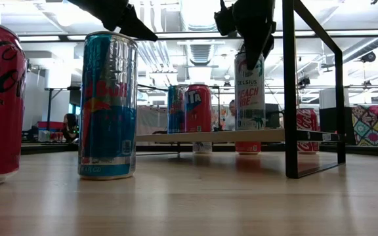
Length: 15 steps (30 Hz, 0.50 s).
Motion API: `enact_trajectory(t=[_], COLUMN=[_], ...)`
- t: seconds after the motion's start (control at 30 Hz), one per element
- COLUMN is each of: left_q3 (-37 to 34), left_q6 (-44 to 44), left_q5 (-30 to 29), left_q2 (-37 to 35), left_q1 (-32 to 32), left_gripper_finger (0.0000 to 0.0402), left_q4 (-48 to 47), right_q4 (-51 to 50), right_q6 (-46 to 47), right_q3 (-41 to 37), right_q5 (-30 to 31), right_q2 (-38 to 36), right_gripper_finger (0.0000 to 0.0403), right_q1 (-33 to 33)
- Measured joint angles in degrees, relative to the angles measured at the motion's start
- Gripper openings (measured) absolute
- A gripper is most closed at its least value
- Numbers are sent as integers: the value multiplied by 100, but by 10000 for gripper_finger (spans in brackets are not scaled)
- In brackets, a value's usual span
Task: Place canned beverage on shelf
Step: Put the right pink soda can on the shelf
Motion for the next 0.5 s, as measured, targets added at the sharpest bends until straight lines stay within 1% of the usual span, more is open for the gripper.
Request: enact_trajectory(t=[0.5], left_q3=[0], left_q6=[-1], left_q5=[0], left_q2=[0], left_q1=[0], left_gripper_finger=[0], left_q4=[-26], right_q4=[92], right_q6=[47], right_q3=[-4], right_q5=[14], right_q2=[0], right_gripper_finger=[276], right_q1=[-11])
